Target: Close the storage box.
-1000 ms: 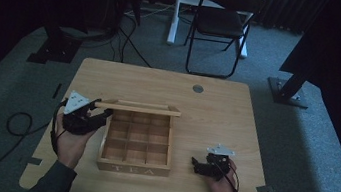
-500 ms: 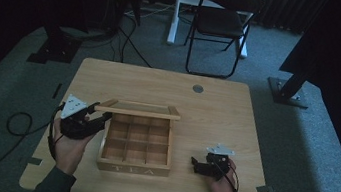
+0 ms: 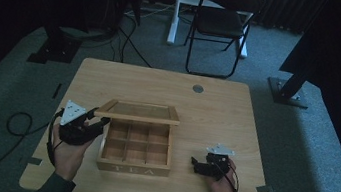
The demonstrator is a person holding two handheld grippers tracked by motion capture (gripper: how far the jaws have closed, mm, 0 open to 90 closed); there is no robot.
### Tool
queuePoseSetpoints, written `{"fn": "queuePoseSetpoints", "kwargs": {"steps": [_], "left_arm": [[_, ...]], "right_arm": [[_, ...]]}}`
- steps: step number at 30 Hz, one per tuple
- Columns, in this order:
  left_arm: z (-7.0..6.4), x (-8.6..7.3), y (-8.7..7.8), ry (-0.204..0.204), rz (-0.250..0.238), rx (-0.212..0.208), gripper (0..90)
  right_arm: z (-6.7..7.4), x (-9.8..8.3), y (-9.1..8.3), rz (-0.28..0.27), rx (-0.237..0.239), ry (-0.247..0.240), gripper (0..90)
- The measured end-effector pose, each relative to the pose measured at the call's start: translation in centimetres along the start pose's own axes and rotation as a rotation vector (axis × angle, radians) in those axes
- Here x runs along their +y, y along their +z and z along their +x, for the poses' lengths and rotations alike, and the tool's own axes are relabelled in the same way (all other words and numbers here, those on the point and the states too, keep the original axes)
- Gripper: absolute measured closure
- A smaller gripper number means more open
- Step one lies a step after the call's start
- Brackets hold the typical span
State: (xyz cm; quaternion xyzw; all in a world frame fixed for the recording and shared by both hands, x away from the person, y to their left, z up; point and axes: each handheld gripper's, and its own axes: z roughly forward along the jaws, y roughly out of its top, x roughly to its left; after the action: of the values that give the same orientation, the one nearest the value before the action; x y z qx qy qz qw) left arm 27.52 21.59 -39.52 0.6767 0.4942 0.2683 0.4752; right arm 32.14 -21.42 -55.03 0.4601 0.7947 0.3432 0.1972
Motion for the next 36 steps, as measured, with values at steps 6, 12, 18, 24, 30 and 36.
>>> {"fn": "queuePoseSetpoints", "kwargs": {"steps": [6, 12, 18, 24, 30, 36], "left_arm": [[-0.1, -0.4, -0.1, 0.011, 0.008, 0.018, 56.9], [-0.2, -0.8, -0.2, 0.014, 0.014, 0.024, 57.9], [-0.3, -1.3, -0.3, 0.011, 0.025, 0.021, 57.7], [-0.3, -1.7, -0.4, 0.013, 0.044, 0.013, 56.9], [-0.3, -2.3, -0.5, 0.012, 0.049, 0.006, 56.2], [-0.2, -3.0, -0.6, 0.017, 0.060, -0.013, 54.4]], "right_arm": [[0.0, 0.0, 0.0, 0.001, 0.000, 0.002, 13.3], [0.0, 0.0, 0.0, 0.001, 0.000, 0.002, 13.2], [0.0, 0.0, 0.0, 0.001, 0.000, 0.002, 13.3], [0.0, 0.0, 0.0, 0.001, 0.000, 0.004, 13.3], [0.0, 0.0, 0.0, 0.001, 0.000, 0.004, 13.3], [0.0, 0.0, 0.0, 0.001, 0.000, 0.002, 13.2]]}}
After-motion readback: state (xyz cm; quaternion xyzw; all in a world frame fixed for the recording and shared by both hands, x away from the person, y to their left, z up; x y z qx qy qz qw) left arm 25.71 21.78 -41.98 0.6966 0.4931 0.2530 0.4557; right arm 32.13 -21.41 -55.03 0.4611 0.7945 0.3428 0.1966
